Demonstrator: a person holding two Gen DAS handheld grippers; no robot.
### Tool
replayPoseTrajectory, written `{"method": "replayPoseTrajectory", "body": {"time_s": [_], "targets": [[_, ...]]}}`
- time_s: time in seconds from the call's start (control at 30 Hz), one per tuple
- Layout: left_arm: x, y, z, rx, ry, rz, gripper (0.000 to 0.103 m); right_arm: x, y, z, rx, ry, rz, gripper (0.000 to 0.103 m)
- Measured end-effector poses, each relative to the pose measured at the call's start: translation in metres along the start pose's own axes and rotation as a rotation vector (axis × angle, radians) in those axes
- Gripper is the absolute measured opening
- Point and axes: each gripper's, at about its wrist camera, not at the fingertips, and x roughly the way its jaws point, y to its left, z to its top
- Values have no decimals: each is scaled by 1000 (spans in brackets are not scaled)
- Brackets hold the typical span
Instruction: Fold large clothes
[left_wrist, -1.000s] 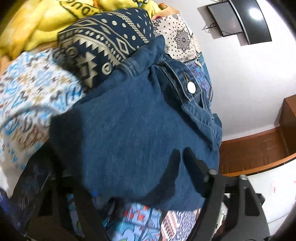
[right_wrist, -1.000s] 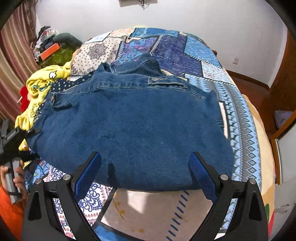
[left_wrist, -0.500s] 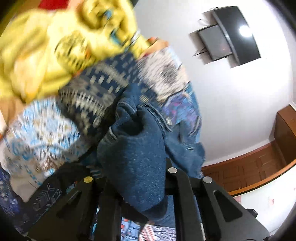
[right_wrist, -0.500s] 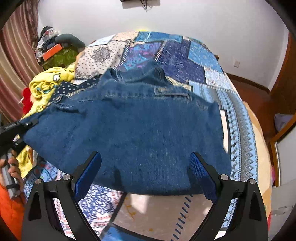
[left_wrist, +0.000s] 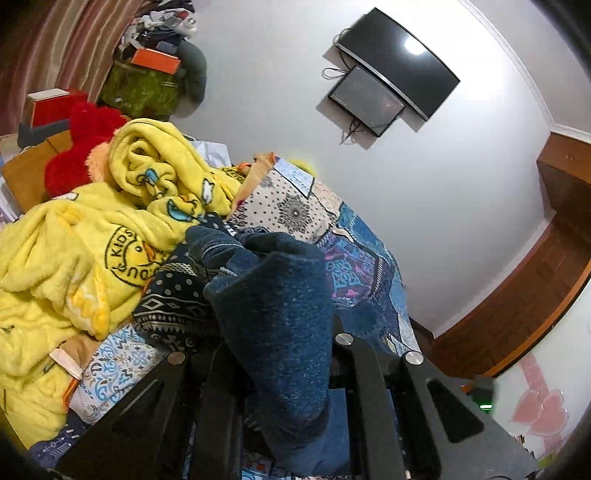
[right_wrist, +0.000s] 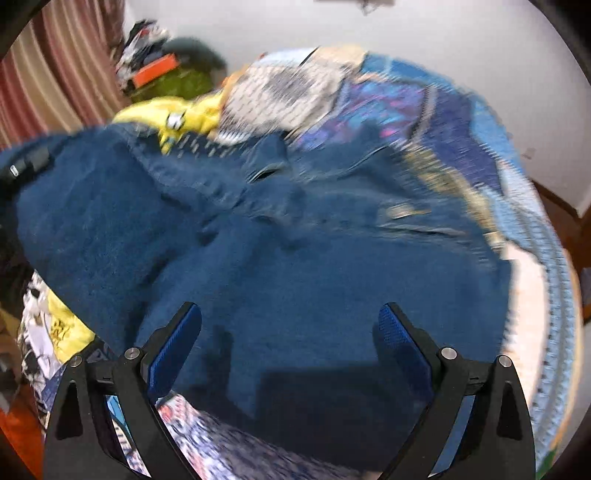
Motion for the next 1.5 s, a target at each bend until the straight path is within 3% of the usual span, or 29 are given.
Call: {"method": "replayPoseTrajectory", "body": {"time_s": [0.13, 0.23, 0.33, 0.5, 0.67, 0.8, 1.0, 1.13, 1.17, 1.37, 1.5], "targets": [[7, -17, -6, 43, 12, 0, 10, 33, 13, -6, -25, 70, 20, 98], [13, -38, -8, 91, 20, -5, 10, 32, 13, -9, -38, 54, 25, 99], [19, -70, -9, 143, 27, -43, 10, 23, -1, -9, 18, 61, 90, 99], [31, -136, -23, 239, 63, -119, 10, -14, -49, -23, 188, 15, 170, 99], [52, -210, -67, 358, 145, -208, 10, -56, -108, -60, 319, -33, 79, 99], [79, -255, -129, 471, 280, -272, 10, -87, -144, -85, 415, -72, 16, 99], [130, -254, -219, 617, 567, -174, 10, -126, -179, -120, 502, -116, -68, 99], [123, -245, -236, 670, 609, -165, 11, -144, -191, -132, 541, -137, -90, 99], [119, -246, -236, 682, 608, -166, 13, -146, -193, -133, 543, -139, -96, 99], [82, -249, -224, 685, 663, -237, 53, -165, -183, -127, 495, -177, -117, 99], [54, -242, -195, 706, 550, -206, 62, -169, -166, -109, 426, -217, -109, 99]]}}
